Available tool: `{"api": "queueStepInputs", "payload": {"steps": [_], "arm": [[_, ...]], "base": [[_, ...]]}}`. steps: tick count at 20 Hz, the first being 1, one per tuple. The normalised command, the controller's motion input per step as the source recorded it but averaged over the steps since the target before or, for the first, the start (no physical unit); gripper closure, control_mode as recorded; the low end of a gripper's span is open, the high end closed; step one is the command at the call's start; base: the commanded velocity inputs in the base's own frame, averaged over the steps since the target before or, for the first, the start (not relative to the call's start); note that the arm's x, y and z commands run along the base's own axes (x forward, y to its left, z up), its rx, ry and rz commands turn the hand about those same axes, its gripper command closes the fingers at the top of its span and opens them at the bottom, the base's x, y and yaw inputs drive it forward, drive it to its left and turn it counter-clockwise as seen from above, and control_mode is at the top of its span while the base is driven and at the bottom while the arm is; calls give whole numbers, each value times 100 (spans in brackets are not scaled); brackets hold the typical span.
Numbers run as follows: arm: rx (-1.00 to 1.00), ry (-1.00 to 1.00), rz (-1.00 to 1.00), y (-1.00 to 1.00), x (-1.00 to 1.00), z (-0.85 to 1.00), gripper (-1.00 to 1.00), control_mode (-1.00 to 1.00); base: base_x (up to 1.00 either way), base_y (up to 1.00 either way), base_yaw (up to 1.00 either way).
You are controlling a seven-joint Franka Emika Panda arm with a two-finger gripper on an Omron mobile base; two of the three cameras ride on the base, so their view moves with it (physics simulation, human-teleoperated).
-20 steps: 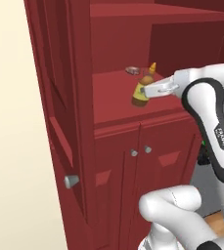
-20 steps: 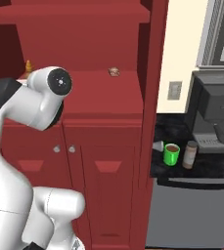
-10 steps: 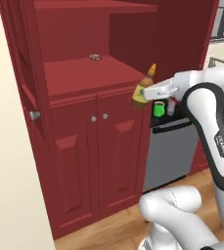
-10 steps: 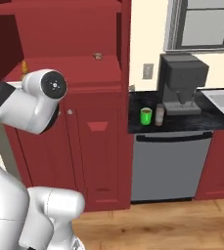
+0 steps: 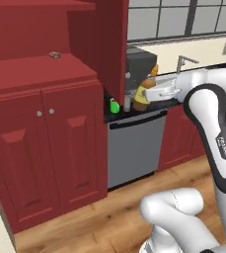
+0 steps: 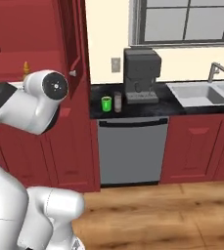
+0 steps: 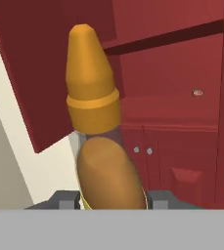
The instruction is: Pick the cinnamon and honey bottle from the cabinet and place them next to the mug.
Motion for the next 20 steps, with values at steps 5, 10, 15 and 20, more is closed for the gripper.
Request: {"api": "queueStepInputs", "payload": {"steps": [5,10,15,20], "arm": [[0,0,0,0,0,0,100,100],[0,0,0,0,0,0,100,100],[0,0,0,0,0,0,100,100],[0,0,0,0,0,0,100,100]], "base": [[15,-100,21],[75,-100,22],[100,-59,-13],[33,15,-25]]}}
